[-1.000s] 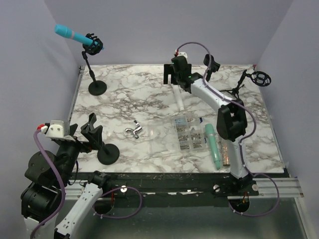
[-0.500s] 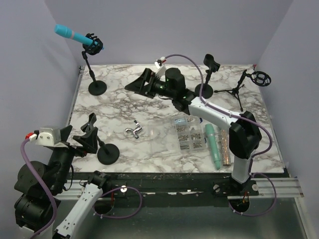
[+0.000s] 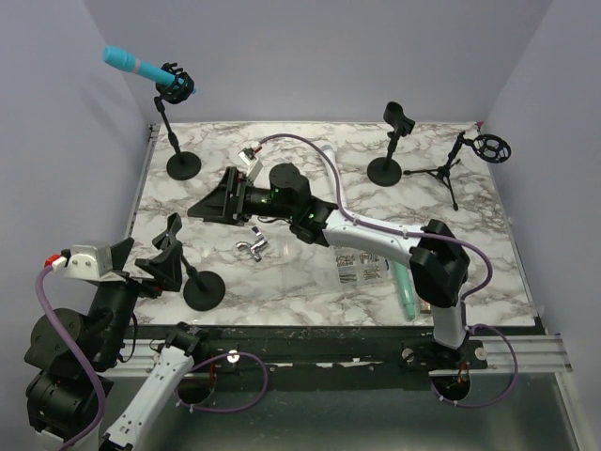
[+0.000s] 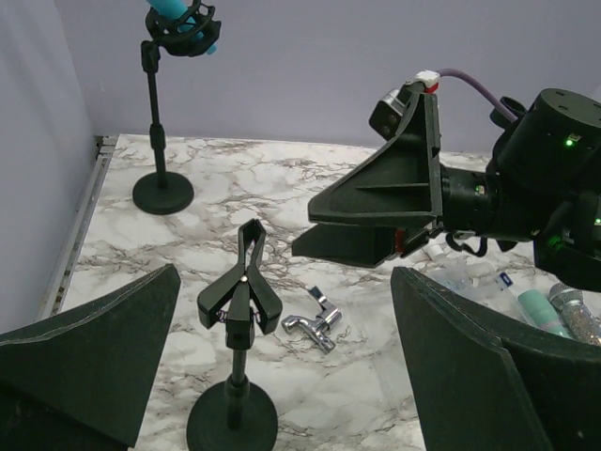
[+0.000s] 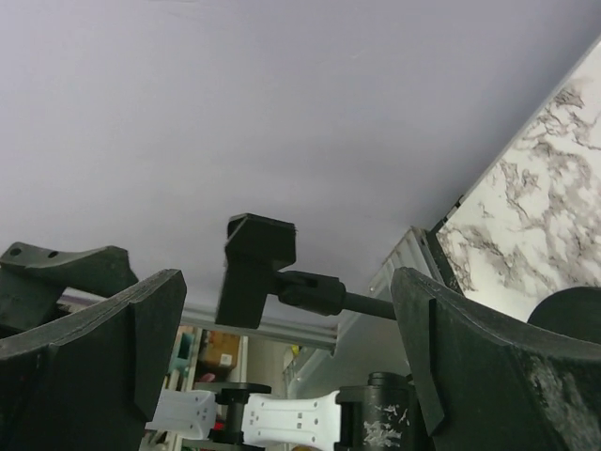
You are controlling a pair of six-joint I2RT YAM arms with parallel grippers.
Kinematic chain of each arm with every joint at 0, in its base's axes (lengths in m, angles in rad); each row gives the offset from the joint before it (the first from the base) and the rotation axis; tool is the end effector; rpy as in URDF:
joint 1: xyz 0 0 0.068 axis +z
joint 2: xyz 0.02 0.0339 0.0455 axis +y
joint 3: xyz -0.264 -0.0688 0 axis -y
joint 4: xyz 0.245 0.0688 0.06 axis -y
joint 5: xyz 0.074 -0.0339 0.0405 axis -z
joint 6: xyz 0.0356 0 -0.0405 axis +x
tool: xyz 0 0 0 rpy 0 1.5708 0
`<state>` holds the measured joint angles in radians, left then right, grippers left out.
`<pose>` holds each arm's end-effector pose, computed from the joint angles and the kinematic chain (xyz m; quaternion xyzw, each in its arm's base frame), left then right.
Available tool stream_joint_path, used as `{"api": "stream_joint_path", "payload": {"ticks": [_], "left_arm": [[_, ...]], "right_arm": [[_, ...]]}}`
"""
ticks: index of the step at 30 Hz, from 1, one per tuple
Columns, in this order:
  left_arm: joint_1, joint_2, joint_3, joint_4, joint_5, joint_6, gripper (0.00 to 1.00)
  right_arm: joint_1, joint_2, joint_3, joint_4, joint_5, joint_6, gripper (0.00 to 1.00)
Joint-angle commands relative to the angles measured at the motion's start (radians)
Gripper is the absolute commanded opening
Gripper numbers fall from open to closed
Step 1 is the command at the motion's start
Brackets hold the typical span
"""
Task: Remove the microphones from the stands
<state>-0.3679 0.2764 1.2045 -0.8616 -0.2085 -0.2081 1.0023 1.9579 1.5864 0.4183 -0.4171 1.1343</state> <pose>-0.0221 0.0164 0.4249 -0.0215 0.6834 -0.1381 0.7165 0.2442 0.4090 0.3299 -0.1049 0.6838 0.6891 0.2156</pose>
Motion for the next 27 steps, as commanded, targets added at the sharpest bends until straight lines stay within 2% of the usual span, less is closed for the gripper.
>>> {"api": "stream_joint_path", "payload": {"ticks": [1,14,18,27], "left_arm": [[-0.001,0.005,0.011,0.012,-0.007,0.004,0.98],[-0.001,-0.014,-0.004,-0.012,-0.014,-0.007,0.98],[-0.001,-0.040,-0.030,0.013,-0.014,-0.007,0.98],[0.000,-0.053,-0.019,-0.011,-0.001,-0.028,0.98]], "right_arm": [[0.025,0.031,0.069,-0.048,0.059,-0.036,1.00],[0.095,0.119,0.202,-0.133,0.089,-0.085,0.98],[0.115,0.156,0.261,-0.194,0.091,-0.118,0.92],[0.142,0.168,0.172,-0.204,0.156,-0.151,0.87]]}}
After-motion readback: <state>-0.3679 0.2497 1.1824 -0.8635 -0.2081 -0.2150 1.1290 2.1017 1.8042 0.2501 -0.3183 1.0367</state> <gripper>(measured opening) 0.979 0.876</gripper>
